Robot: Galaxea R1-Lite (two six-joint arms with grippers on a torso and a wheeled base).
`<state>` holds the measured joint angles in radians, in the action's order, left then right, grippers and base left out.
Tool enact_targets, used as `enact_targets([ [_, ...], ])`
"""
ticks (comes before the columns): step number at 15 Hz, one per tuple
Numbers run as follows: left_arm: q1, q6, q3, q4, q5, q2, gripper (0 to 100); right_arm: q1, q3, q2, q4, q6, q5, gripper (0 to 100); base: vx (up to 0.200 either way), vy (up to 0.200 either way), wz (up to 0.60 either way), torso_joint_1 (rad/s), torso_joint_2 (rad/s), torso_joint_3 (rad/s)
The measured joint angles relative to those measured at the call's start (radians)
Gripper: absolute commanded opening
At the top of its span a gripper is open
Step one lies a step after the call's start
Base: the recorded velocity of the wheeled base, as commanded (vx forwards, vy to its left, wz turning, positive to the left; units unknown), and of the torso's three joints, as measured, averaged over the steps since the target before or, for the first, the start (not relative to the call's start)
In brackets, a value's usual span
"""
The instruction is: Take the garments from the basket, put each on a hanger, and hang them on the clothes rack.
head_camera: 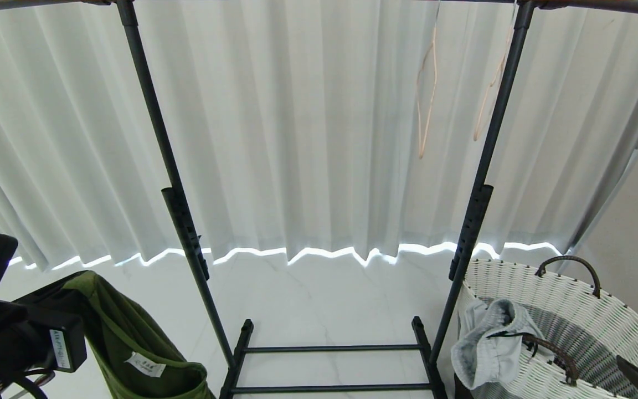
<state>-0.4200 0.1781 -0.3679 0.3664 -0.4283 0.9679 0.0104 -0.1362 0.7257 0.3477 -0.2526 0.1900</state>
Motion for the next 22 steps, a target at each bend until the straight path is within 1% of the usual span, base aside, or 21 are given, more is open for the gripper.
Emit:
enact_targets([
  [4, -0.001, 0.005, 0.003, 0.0, 0.0, -0.01, 0, 0.0, -0.001, 0.001, 0.0, -0.001, 0.0, 100, 0.0, 0.0, 0.0, 0.005, -0.02, -0.021],
  [6, 0.0, 0.005, 0.007, -0.001, 0.0, -0.018, 0, 0.0, 0.001, 0.002, 0.0, -0.001, 0.0, 100, 0.0, 0.0, 0.0, 0.066, -0.32, -0.227],
  [13, 0.001, 0.001, 0.009, 0.001, 0.001, -0.032, 0, 0.0, 0.006, 0.004, -0.001, -0.004, 0.0, 100, 0.0, 0.0, 0.0, 0.133, -0.44, -0.304],
  [22, 0.001, 0.003, 0.012, 0.001, 0.006, -0.037, 0, 0.002, 0.007, 0.004, -0.001, -0.004, 0.0, 100, 0.0, 0.0, 0.0, 0.193, -0.49, -0.294],
])
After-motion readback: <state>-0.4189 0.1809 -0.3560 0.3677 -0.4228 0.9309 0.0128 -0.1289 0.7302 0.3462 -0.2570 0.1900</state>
